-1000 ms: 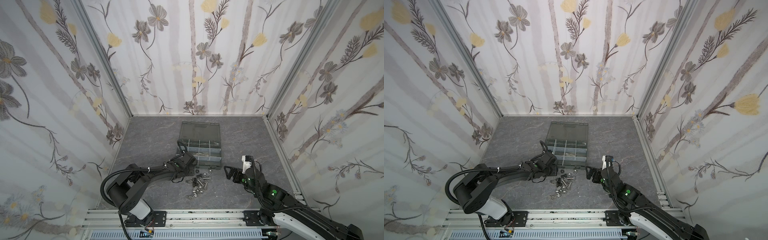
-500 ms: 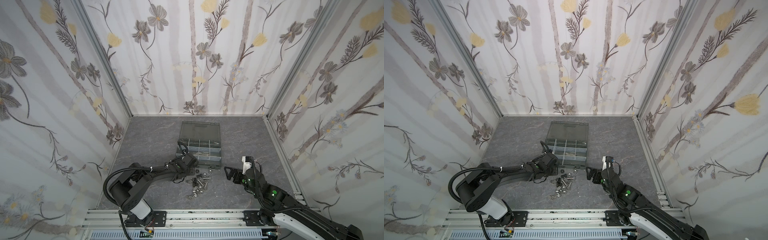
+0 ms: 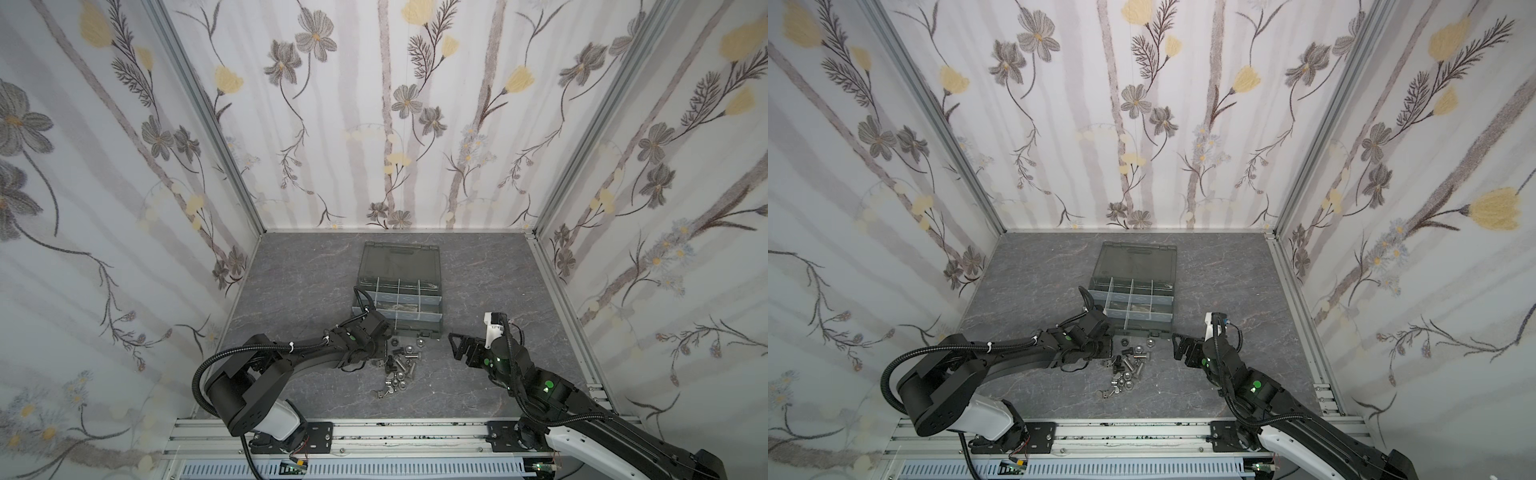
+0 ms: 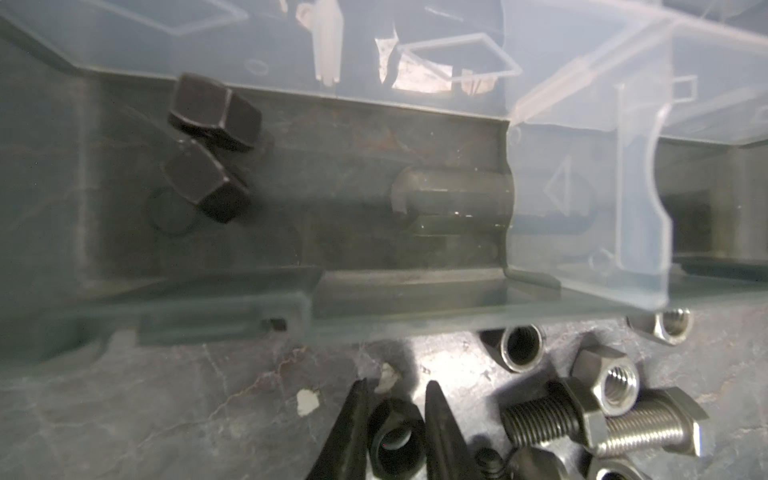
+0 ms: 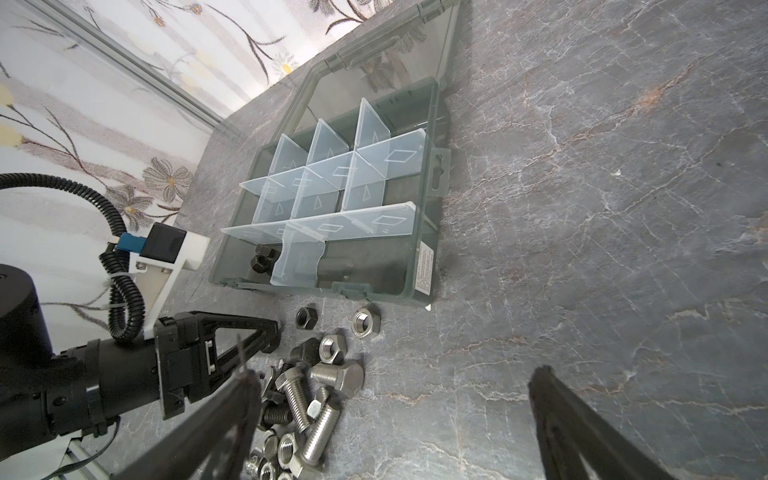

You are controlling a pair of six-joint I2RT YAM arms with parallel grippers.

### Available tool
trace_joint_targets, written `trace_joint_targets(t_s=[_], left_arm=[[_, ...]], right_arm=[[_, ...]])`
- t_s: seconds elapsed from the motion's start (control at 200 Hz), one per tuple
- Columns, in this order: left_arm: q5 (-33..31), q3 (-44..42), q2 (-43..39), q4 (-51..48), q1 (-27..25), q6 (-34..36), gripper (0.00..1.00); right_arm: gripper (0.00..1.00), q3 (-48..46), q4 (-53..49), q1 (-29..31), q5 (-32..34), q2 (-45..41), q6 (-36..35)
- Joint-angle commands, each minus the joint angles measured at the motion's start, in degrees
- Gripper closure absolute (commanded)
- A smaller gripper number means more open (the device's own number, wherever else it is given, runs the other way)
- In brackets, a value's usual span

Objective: Sort the screws and nuts into containers
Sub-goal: 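Lower the held black part into the nearest compartment, open left gripper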

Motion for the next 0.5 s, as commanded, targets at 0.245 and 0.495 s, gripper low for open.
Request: trace_joint_targets(t_s=[0.245, 0.495], left_arm=[[1.31, 5.75, -2.86, -1.54, 0.1, 1.26, 0.77], [0.68, 11.72, -1.43, -1.63, 2.58, 3.34, 0.77]], right_arm=[[0.0, 0.11, 0.0, 0.13, 1.18, -0.41, 0.92], [0.0, 0.18, -0.1, 0.1, 1.13, -0.39, 0.92]])
